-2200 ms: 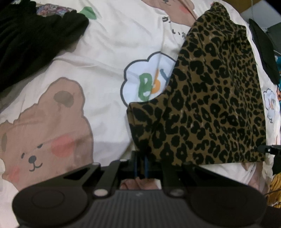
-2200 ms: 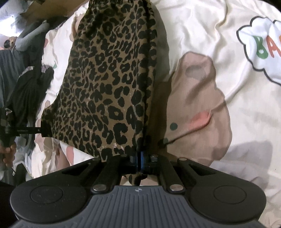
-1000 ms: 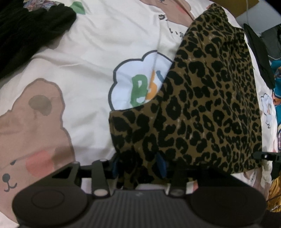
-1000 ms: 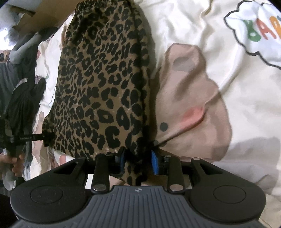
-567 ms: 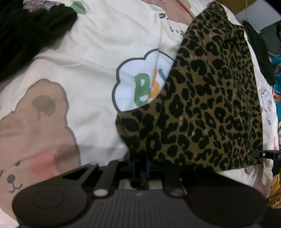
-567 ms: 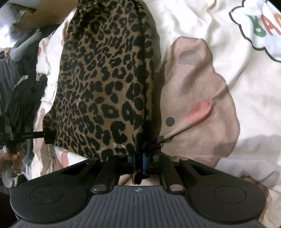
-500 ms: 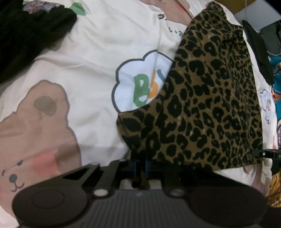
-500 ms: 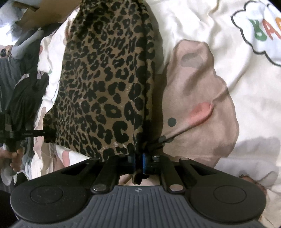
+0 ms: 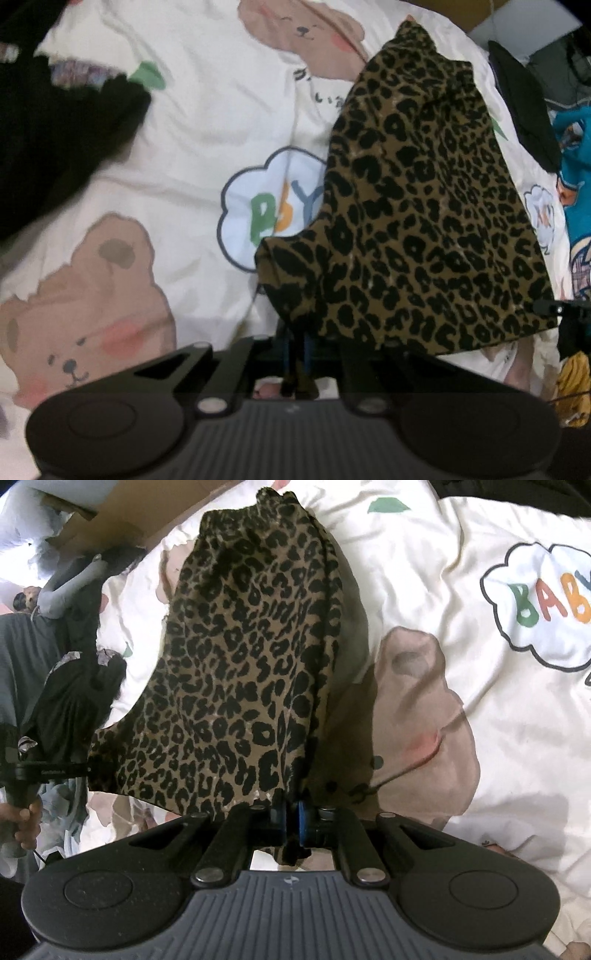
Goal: Fold clothes
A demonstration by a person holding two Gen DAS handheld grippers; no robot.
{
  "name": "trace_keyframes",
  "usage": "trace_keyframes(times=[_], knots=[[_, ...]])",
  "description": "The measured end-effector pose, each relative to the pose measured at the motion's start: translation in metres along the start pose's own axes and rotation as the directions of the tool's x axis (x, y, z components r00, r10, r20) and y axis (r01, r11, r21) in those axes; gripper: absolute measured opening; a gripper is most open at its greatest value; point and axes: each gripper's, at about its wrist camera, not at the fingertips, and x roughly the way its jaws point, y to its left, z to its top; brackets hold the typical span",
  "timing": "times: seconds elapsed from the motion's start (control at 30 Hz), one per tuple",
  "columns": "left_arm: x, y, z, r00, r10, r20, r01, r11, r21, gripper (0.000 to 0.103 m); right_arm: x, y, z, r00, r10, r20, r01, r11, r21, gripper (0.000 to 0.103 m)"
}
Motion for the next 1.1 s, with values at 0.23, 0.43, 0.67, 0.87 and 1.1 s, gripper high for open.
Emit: trace_keyframes(times=[0.23, 0.43, 0.67, 0.87, 1.1], knots=[[-0.008, -0.002, 0.013, 0.997, 0.071, -0.013, -0.071, 0.997, -0.003, 0.007, -0.010, 0.009, 0.005, 0.999, -0.033, 0.000, 0.033, 0.999, 0.017, 0.004], [-0.015, -0.009, 0.020, 0.996, 0.087, -0.009, -0.087, 0.996, 0.020, 0.006, -0.017, 0.019, 0.013, 0.997, -0.068, 0.030, 0.067, 0.998, 0.014, 0.004], [-0.011, -0.001, 0.050, 0.994, 0.106, 0.032, -0.107, 0.994, 0.007, 0.006, -0.014, 0.012, 0.047, 0.992, -0.037, 0.123, 0.034, 0.999, 0.025, 0.004], [0.001, -0.008, 0.076, 0.990, 0.108, 0.092, -0.108, 0.994, 0.001, 0.006, -0.005, 0.003, 0.066, 0.986, -0.077, 0.151, 0.071, 0.996, 0.046, 0.004], [0.024, -0.016, 0.101, 0.987, 0.118, 0.108, -0.119, 0.993, -0.003, 0.006, 0.010, -0.002, 0.080, 0.980, -0.130, 0.151, 0.123, 0.991, 0.056, 0.004]])
